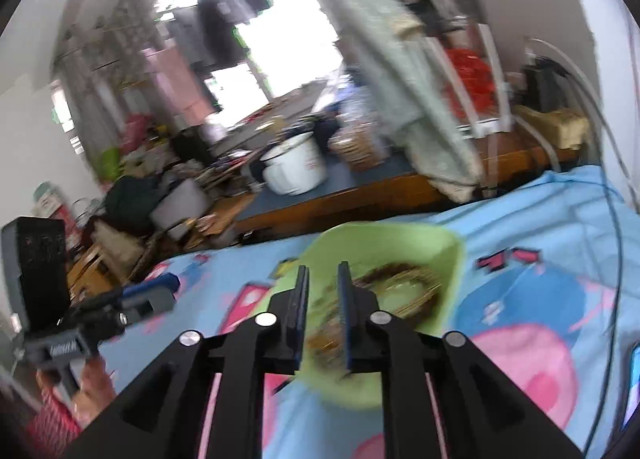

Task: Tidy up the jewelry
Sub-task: 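Carry the gold chain into the green basket and open both tools, then move the right tool to the red apple keychain while the left tool reaches the purple bracelet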

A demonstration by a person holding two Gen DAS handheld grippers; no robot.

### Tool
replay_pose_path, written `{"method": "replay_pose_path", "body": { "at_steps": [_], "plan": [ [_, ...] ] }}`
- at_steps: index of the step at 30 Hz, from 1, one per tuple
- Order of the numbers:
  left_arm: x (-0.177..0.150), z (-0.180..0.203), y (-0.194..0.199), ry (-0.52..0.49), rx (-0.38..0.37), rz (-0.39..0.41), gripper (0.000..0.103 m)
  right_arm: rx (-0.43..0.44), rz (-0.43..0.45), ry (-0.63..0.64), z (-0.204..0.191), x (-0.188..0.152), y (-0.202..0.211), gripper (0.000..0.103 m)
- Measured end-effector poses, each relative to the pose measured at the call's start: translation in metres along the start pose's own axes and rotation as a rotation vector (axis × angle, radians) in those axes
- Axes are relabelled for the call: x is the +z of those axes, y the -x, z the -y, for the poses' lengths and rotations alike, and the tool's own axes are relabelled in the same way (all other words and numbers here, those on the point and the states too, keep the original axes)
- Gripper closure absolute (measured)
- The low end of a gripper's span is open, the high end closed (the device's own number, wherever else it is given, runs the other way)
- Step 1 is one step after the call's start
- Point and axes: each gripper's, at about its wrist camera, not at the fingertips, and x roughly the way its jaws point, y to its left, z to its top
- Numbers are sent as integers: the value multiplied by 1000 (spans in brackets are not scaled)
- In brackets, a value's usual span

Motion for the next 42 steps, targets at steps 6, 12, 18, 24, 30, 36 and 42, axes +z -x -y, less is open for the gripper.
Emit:
{"method": "replay_pose_path", "body": {
  "at_steps": [6, 12, 18, 24, 30, 36, 42],
  "plan": [
    [-66, -56, 94, 88, 173, 8, 65, 138, -140, 131, -68, -48, -11, 91],
    [-143, -88, 138, 217, 253, -30, 65, 198, -322, 254, -124, -98, -41, 91],
    [-173, -91, 142, 234, 238, -45, 65, 189, -446, 433, -176, -142, -60, 92],
    [-179, -91, 137, 234, 222, -46, 65, 101, -472, 544, -186, -165, -68, 95],
    [-190, -81, 136, 209, 191, -73, 64, 75, -440, 597, -190, -173, -71, 103],
    [-207, -57, 134, 130, 180, -112, 57, 130, -469, 593, -197, -183, -58, 103],
    [-218, -45, 131, 81, 189, -154, 57, 244, -511, 562, -202, -203, -31, 103]
  ]
}}
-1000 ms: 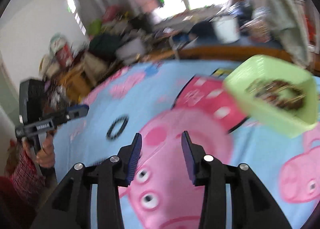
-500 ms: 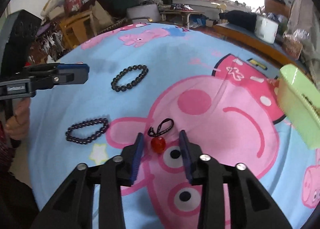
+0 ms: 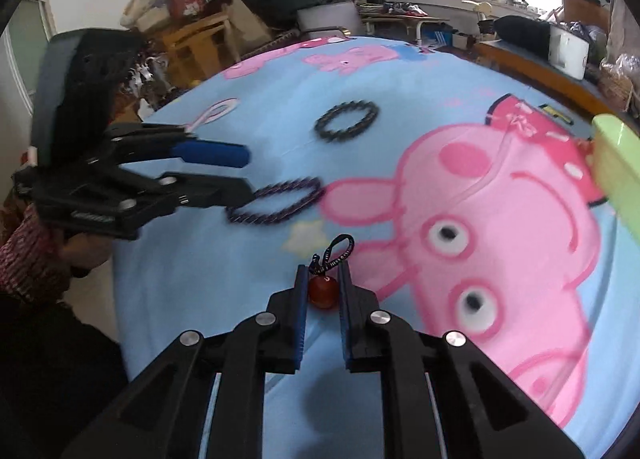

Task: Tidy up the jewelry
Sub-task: 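Move the right tool to the red apple keychain while the left tool reaches the purple bracelet, then grasp the red apple keychain with the right tool and lift it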

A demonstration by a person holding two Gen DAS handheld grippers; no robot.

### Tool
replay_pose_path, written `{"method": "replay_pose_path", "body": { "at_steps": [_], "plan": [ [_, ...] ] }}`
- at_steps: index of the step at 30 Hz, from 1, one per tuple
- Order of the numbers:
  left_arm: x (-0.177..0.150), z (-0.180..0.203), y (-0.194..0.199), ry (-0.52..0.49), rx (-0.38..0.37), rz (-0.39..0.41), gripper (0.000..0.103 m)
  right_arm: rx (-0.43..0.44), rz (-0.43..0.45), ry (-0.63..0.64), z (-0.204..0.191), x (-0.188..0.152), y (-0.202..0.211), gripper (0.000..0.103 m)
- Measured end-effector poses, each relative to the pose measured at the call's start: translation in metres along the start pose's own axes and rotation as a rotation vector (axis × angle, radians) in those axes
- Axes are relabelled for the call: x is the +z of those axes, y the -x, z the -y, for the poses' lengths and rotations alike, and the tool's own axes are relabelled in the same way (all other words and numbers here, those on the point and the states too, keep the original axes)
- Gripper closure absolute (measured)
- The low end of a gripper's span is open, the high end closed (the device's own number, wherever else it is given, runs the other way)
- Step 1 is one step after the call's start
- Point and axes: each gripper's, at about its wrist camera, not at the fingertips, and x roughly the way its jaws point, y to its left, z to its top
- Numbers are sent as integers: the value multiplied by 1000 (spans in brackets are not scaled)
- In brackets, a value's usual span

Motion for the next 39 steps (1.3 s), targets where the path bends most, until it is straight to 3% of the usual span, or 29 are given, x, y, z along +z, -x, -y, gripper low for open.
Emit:
{"method": "replay_pose_path", "body": {
  "at_steps": [15, 33, 39],
  "plan": [
    [-3, 40, 3, -109, -38, 0, 57, 18, 55, -62, 0, -25, 20, 103],
    [-3, 30, -6, -72, -7, -26, 57, -8, 49, -31, -2, -17, 11, 99],
    [1, 41, -5, -92, -61, -17, 57, -5, 48, -29, -1, -17, 12, 99]
  ]
}}
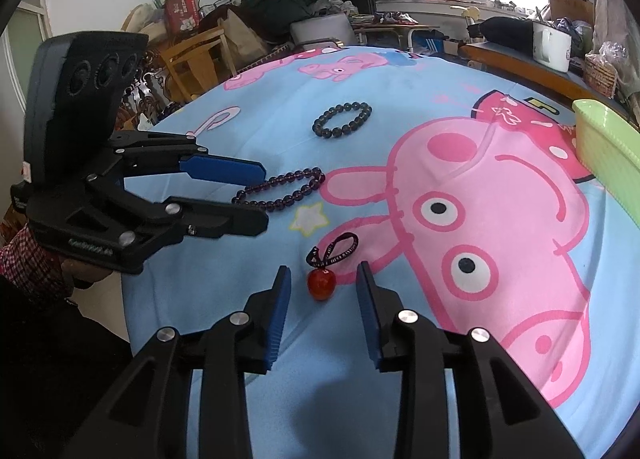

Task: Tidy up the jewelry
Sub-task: 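Grasp the red apple keychain with the right tool and lift it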

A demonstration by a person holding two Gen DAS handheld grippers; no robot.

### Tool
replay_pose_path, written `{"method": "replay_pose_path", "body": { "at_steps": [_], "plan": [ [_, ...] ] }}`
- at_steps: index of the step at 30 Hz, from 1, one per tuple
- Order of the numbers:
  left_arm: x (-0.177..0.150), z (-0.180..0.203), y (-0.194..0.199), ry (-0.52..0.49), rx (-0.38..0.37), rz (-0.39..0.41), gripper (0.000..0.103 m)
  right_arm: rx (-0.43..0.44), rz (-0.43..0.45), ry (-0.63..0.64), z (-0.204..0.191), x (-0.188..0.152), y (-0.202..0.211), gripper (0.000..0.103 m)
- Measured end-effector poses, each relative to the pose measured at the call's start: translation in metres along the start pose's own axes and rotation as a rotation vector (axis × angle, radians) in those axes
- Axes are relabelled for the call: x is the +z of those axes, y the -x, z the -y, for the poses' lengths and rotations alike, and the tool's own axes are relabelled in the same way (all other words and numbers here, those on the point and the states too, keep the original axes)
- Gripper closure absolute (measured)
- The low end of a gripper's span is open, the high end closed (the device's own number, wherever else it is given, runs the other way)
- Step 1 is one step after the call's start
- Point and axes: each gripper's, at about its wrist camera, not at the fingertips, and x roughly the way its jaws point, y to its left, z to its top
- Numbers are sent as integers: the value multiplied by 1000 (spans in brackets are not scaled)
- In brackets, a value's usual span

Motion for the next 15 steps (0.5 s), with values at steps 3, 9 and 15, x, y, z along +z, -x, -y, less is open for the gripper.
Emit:
{"method": "replay_pose_path", "body": {
  "at_steps": [3, 9, 15],
  "plan": [
    [5, 10, -6, -14, -49, -10, 57, 1, -4, 15, 0, -2, 2, 98],
    [13, 22, -28, -3, -144, -68, 57, -19, -13, 63, -4, -6, 5, 98],
    [14, 5, -40, 99, -190, -106, 89, -39, -23, 111, -9, -3, -1, 98]
  ]
}}
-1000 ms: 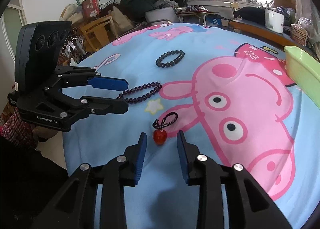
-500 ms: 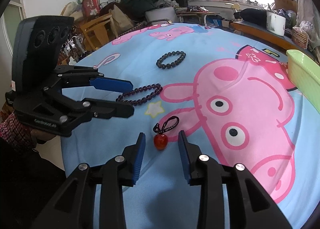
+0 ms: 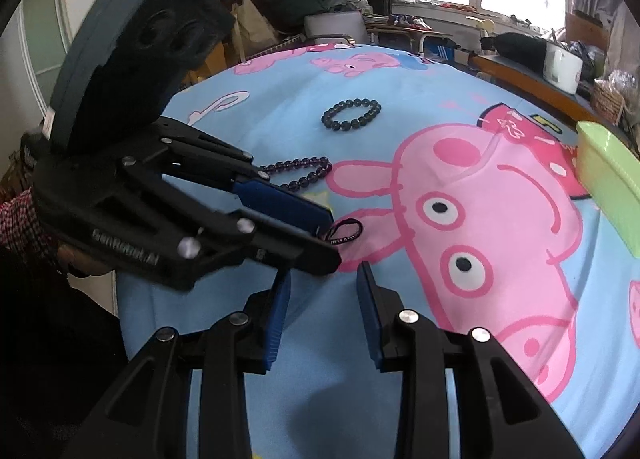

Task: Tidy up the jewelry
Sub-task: 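Grasp the red apple keychain with the right tool and lift it, then drop the apple keychain into the green basket and open the right tool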

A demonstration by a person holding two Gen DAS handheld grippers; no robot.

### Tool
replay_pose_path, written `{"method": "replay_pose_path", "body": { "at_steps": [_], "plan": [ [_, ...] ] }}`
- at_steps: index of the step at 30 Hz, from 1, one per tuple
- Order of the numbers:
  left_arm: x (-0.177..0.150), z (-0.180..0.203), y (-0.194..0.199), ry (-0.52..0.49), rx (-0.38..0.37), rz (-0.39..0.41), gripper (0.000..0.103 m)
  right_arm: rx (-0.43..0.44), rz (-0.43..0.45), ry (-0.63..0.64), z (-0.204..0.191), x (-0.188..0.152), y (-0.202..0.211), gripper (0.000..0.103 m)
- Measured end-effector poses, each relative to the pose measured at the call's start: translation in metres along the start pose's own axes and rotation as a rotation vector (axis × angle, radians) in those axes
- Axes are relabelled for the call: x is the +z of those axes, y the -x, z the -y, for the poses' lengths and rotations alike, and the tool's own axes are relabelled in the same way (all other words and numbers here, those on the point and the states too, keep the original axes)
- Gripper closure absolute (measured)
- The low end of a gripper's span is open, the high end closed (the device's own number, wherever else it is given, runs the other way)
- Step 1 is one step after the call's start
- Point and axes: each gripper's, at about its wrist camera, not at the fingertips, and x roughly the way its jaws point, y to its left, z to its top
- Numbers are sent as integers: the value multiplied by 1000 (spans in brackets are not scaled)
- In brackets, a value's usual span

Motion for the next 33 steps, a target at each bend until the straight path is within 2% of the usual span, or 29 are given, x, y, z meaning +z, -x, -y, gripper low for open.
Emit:
{"method": "replay_pose_path", "body": {
  "at_steps": [2, 7, 11, 14, 25, 29, 33],
  "plan": [
    [0, -7, -1, 44, -35, 0, 89, -6, -4, 18, -2, 2, -3, 98],
    [-1, -9, 3, 78, -60, 14, 89, -28, -10, 74, -4, 9, -8, 103],
    [10, -15, 12, 119, -113, 37, 89, -13, 15, 21, 10, 12, -3, 103],
    [27, -9, 13, 98, -118, 55, 89, -33, 72, -26, 24, 17, 9, 103],
    [138, 34, 2, -40, -177, 119, 89, -214, 302, -171, 95, 38, 69, 103],
    [187, 46, -16, -72, -221, 116, 89, -291, 358, -204, 130, 46, 88, 103],
    [225, 60, -47, -94, -227, 95, 89, -352, 377, -256, 170, 44, 95, 103]
  ]
}}
